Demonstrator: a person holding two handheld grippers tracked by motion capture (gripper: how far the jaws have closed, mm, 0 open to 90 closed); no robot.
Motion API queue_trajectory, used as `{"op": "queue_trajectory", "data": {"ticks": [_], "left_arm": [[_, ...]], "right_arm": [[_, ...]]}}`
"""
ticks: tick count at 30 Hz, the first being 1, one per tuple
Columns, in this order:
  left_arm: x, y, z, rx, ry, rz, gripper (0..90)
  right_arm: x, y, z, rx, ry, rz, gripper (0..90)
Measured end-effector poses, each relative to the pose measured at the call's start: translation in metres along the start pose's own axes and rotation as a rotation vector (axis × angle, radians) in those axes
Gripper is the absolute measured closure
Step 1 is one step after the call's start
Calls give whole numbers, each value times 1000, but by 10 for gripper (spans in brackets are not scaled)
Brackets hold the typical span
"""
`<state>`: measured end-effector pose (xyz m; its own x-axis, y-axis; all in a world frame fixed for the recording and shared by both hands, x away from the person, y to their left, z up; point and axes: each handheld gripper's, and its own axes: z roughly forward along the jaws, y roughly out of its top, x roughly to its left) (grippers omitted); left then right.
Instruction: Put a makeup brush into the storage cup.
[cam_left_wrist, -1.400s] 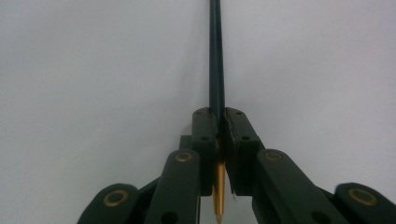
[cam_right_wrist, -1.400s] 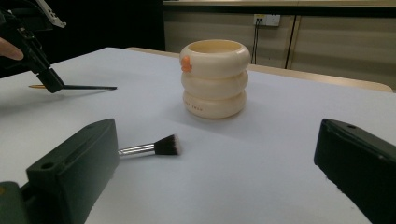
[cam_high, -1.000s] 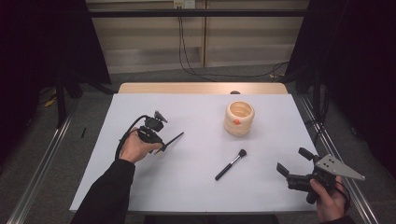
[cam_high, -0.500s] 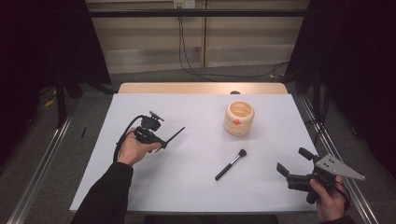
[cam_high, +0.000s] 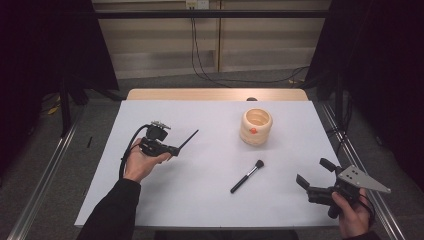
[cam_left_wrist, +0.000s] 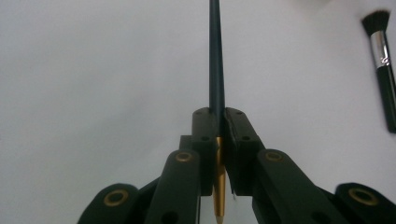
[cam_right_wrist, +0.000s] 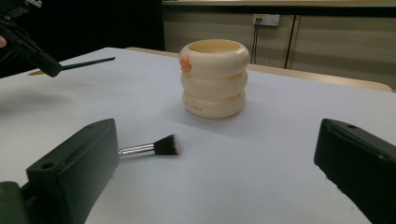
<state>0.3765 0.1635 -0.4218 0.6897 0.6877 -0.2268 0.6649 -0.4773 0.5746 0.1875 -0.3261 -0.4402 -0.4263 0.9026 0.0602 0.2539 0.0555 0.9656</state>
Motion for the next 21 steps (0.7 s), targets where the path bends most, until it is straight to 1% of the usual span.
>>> {"op": "queue_trajectory", "data": {"ticks": [1, 2, 3, 5, 6, 7, 8, 9, 10, 11, 12, 13, 14, 17, 18, 19, 20, 21], "left_arm": [[-1, -1, -3, -34, 8, -2, 836], [-1, -1, -3, -34, 8, -2, 836], [-2, -2, -4, -54, 8, -9, 836], [-4, -3, -6, -88, 10, -10, 836], [-4, -3, -8, -100, 14, 2, 836], [-4, -3, -10, -112, 9, 7, 836], [-5, -3, -11, -140, 7, -6, 836], [-6, -3, -15, -160, 13, 16, 836], [-6, -3, -15, -160, 13, 16, 836], [-7, -3, -15, -177, 9, 10, 836], [-8, -4, -16, -197, 2, 18, 836], [-9, -4, -18, -204, 5, 24, 836], [-10, -4, -19, -219, -2, 25, 836], [-14, -4, -22, -249, -8, 47, 836], [-15, -4, -23, -259, -2, 52, 836], [-16, -4, -25, -275, -7, 55, 836], [-17, -5, -27, -307, -18, 57, 836], [-17, -5, -27, -307, -18, 57, 836]], "right_arm": [[0, 0, 0, 0, 3, 0, 0], [0, 0, 0, 0, 3, 0, 0], [0, 0, 0, 2, 6, 0, 0], [0, 0, 0, 2, 6, 3, 0], [0, 0, 0, 1, 4, -1, 0], [0, 0, 0, -1, 1, 1, 0], [0, 0, 0, -1, 2, 2, 0], [0, 0, 0, -1, 1, 5, 0], [0, 0, 0, -2, 1, 3, 0], [0, 0, 0, -2, 1, 3, 0], [0, 0, 0, -2, 1, 3, 0], [0, 0, 0, -2, 1, 3, 0], [0, 0, 0, -1, 1, 2, 0], [0, 0, 0, -2, 1, 7, 0], [0, 0, 0, -2, 1, 7, 0], [0, 0, 0, -2, 1, 1, 0], [0, 0, 0, -2, 1, 2, 0], [0, 0, 0, -2, 1, 2, 0]]}}
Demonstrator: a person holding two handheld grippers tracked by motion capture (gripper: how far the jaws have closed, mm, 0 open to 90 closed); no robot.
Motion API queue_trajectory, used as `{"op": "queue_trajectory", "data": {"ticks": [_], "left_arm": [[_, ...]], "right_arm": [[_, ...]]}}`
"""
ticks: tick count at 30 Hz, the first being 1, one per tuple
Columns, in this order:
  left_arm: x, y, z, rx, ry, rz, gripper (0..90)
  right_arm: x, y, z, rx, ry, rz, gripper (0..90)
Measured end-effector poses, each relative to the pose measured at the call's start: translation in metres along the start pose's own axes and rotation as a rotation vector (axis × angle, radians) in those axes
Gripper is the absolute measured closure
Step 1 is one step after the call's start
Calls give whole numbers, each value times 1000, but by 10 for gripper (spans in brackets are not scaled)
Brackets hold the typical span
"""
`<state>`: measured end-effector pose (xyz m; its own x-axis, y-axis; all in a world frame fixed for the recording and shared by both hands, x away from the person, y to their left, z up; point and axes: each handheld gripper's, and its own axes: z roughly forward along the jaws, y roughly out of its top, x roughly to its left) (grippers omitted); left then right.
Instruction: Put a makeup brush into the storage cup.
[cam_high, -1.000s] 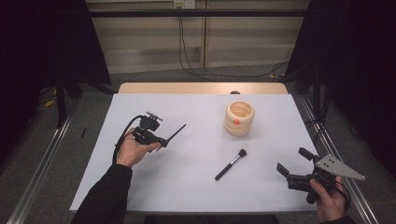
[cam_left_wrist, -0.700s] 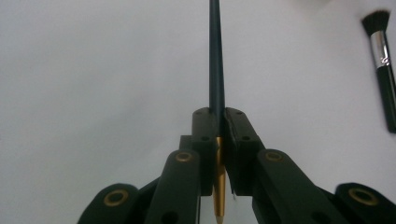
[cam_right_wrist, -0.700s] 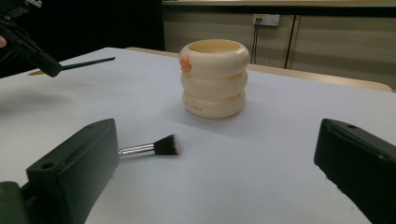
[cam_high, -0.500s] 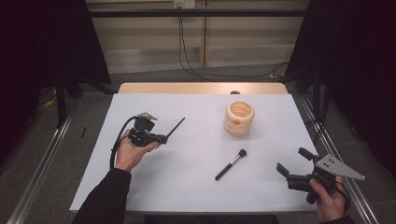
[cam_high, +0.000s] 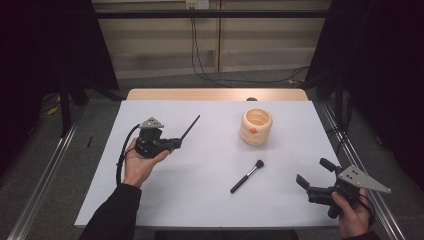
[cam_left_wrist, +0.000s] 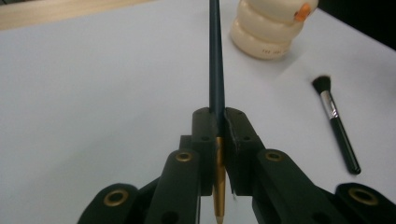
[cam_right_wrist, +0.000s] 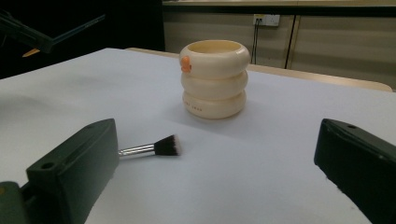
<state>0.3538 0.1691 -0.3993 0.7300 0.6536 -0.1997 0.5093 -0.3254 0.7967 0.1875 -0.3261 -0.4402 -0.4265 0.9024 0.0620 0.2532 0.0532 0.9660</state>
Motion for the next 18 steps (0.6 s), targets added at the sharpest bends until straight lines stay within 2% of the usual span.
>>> {"op": "queue_trajectory", "data": {"ticks": [1, 2, 7, 13, 16, 17, 18], "left_arm": [[0, 0, -3, -43, -25, 5, 836], [0, 0, -3, -43, -25, 5, 836], [-1, -1, -11, -144, -29, 6, 836], [-7, 0, -20, -210, -35, 3, 836], [-9, -1, -23, -230, -48, 13, 836], [-10, -1, -24, -233, -35, 14, 836], [-11, -1, -26, -242, -47, 20, 836]], "right_arm": [[0, 0, 0, 0, 0, 6, 0], [0, 0, 0, 0, 0, 6, 0], [0, 0, 0, -2, -2, 2, 0], [0, 0, 0, -5, -3, 7, 0], [0, 0, 0, -6, 0, 4, 0], [0, 0, -1, -7, 1, 8, 0], [0, 0, -1, -7, 1, 8, 0]]}}
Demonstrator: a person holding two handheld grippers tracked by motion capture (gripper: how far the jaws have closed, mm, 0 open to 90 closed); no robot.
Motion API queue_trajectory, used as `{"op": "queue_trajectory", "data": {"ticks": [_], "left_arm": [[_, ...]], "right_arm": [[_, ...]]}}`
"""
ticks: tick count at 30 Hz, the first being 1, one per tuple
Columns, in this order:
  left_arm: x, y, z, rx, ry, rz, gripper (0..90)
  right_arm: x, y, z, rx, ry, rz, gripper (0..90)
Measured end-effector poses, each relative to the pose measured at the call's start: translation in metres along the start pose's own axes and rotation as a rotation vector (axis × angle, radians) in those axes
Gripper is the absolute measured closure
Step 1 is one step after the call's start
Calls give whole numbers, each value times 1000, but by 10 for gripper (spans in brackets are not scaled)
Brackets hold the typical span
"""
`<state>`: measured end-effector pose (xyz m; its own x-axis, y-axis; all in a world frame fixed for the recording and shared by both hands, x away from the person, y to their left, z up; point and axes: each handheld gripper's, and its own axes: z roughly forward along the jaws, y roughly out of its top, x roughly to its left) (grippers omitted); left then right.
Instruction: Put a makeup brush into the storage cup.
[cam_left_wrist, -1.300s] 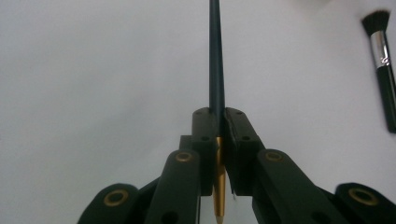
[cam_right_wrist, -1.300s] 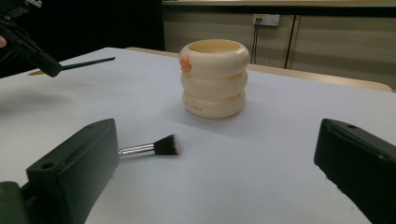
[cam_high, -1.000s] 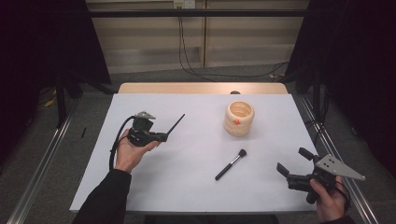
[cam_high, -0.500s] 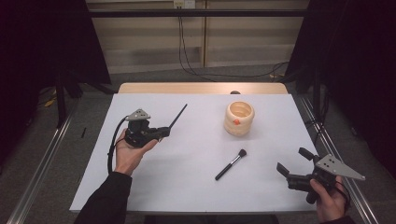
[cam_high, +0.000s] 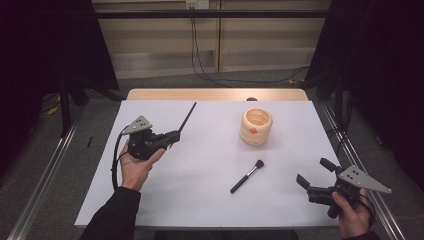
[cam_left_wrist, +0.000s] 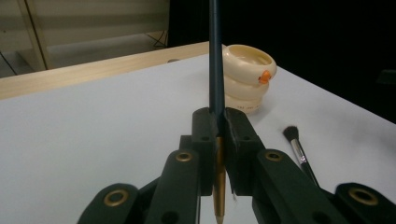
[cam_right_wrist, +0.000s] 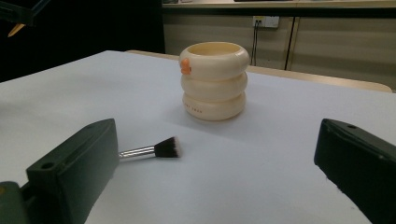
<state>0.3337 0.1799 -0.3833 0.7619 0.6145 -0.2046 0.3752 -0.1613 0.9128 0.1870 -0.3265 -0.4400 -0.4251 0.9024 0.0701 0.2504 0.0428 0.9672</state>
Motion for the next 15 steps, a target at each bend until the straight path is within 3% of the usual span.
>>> {"op": "queue_trajectory", "data": {"ticks": [3, 5, 9, 10, 12, 15], "left_arm": [[-3, 1, -4, -33, 15, -5, 836], [-2, 1, -6, -44, -15, 0, 836], [-5, 1, -9, -59, -13, 16, 836], [-6, 1, -10, -66, -32, 14, 836], [-9, 2, -10, -64, -16, 18, 836], [-14, 1, -11, -73, -47, 32, 836]], "right_arm": [[0, 0, 0, -1, 0, -1, 0], [0, 0, 0, -1, 7, -3, 0], [0, 0, 0, -2, 6, -3, 0], [0, 0, 0, -2, 9, -3, 0], [1, 0, 0, -1, 12, -1, 0], [1, 0, 0, -1, 11, 2, 0]]}}
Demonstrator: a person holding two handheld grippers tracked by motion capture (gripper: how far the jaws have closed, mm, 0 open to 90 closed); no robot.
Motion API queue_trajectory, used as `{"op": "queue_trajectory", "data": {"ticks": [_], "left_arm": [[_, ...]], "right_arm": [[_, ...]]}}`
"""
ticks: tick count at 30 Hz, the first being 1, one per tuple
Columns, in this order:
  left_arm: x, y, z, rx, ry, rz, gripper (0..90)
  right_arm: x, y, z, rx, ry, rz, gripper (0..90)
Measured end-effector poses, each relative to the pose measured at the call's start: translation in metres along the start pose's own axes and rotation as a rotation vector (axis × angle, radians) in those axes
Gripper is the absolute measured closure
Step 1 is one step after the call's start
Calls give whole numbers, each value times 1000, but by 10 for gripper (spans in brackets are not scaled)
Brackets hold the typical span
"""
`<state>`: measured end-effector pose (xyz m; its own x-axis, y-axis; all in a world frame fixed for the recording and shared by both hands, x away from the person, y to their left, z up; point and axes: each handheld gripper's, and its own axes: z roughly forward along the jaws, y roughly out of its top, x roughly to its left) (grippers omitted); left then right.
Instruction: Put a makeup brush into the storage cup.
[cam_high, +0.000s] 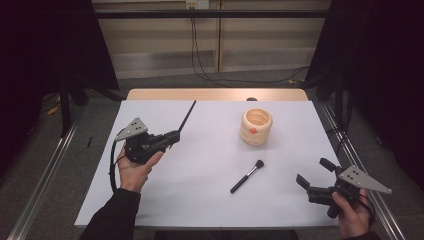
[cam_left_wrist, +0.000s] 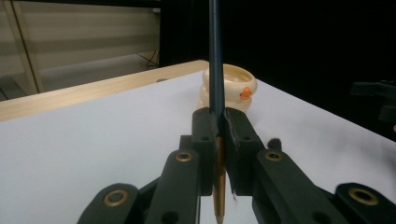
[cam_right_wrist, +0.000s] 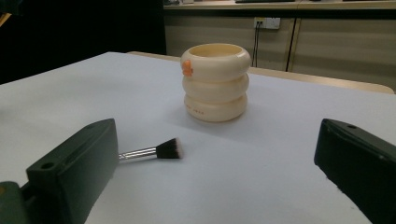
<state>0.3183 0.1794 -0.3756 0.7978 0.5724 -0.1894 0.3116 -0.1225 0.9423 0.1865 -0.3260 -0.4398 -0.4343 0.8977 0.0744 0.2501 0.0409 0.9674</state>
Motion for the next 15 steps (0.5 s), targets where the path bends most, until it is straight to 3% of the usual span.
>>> {"op": "queue_trajectory", "data": {"ticks": [3, 6, 12, 14, 15], "left_arm": [[-7, 1, 1, 6, 1, 7, 836], [-11, 0, 5, 2, -30, 16, 836], [-20, -1, 9, 11, -50, 23, 836], [-24, -1, 11, 20, -39, 28, 836], [-25, -1, 12, 10, -64, 31, 836]], "right_arm": [[0, 0, 0, -2, -1, -3, 0], [0, 0, 0, -3, 0, 1, 0], [0, 0, 0, -5, -2, 3, 0], [0, 0, 0, -4, 3, 3, 0], [0, 0, 0, -5, 3, 3, 0]]}}
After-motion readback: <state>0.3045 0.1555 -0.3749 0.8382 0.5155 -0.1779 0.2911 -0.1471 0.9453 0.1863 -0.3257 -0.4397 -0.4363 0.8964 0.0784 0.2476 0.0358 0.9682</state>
